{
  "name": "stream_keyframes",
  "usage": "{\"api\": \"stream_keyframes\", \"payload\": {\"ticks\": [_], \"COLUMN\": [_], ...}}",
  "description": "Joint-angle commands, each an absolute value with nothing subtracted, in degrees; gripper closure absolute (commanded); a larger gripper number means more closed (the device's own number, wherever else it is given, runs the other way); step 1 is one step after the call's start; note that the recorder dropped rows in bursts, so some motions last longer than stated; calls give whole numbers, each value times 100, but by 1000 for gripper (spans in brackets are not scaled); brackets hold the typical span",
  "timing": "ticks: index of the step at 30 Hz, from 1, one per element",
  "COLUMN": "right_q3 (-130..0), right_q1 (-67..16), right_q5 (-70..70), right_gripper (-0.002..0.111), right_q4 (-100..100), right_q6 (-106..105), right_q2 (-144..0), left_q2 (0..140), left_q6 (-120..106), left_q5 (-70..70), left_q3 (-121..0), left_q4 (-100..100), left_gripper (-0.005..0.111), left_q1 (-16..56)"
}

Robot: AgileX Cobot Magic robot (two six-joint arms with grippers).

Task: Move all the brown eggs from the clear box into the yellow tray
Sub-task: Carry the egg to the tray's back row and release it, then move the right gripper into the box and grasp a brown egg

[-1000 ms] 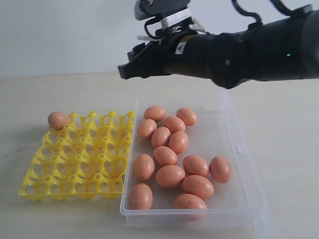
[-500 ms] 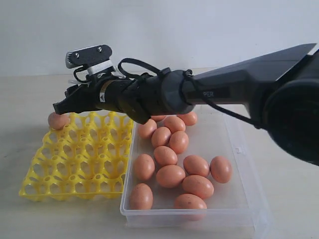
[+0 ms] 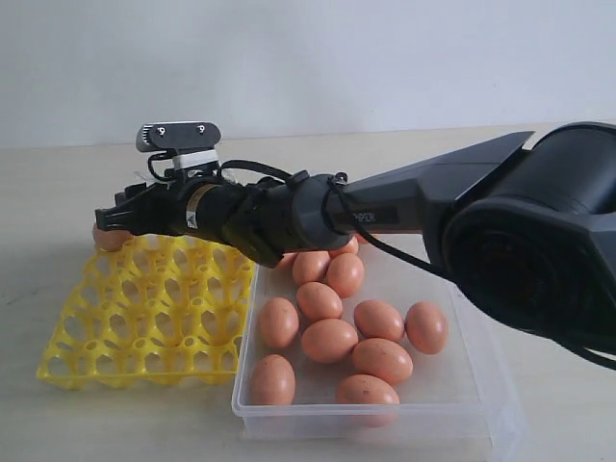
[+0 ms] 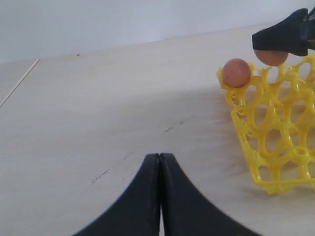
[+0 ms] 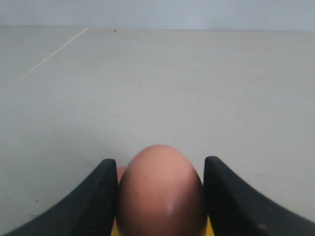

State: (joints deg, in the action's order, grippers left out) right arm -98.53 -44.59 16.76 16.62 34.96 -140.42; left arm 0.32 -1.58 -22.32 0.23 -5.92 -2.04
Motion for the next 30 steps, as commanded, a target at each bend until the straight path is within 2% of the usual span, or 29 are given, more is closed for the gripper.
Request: {"api": "stream_keyframes", "payload": {"ticks": [1,2,5,6,8,10,12,14,17,20,25,30], "right_q3": [-9904,-9904,-9927,-9927,-9927,-9927,-9927,-9927,-9927,-9837,-8946,-7539], "right_q1": [-4465,-4465,-4465,-4465,-4465,-4465,-4465,-4465,-4465,-4465,-4288,-3958], "right_q5": [1905,1924,1963,1963,1940,1753,1071,-38,-2280,-2949,-3851,-4026], "right_gripper": [79,69,56,49,41,42,47,59,91,108,108,108], "right_q4": [1853,1866,1922,1922,1999,2011,2243,2288,2251,2111,1632,1494], "right_q6": [3711,3773,3773,3773,3773,3762,3710,3051,1870,1455,892,846], "right_q2": [-14081,-14105,-14138,-14160,-14160,-14070,-13816,-13350,-12443,-12031,-11193,-10370], "left_q2": [0,0,0,0,0,0,0,0,0,0,0,0], "left_q6": [-129,-129,-129,-129,-129,-129,-129,-129,-129,-129,-129,-129], "left_q5": [-2179,-2179,-2179,-2179,-2179,-2179,-2179,-2179,-2179,-2179,-2179,-2179], "left_q3": [0,0,0,0,0,0,0,0,0,0,0,0], "left_q4": [-578,-578,-578,-578,-578,-578,-578,-578,-578,-578,-578,-578], "left_gripper": [107,107,107,107,107,107,107,107,107,107,107,107], "left_q1": [-171,-171,-171,-171,-171,-171,-171,-171,-171,-171,-171,-171]}}
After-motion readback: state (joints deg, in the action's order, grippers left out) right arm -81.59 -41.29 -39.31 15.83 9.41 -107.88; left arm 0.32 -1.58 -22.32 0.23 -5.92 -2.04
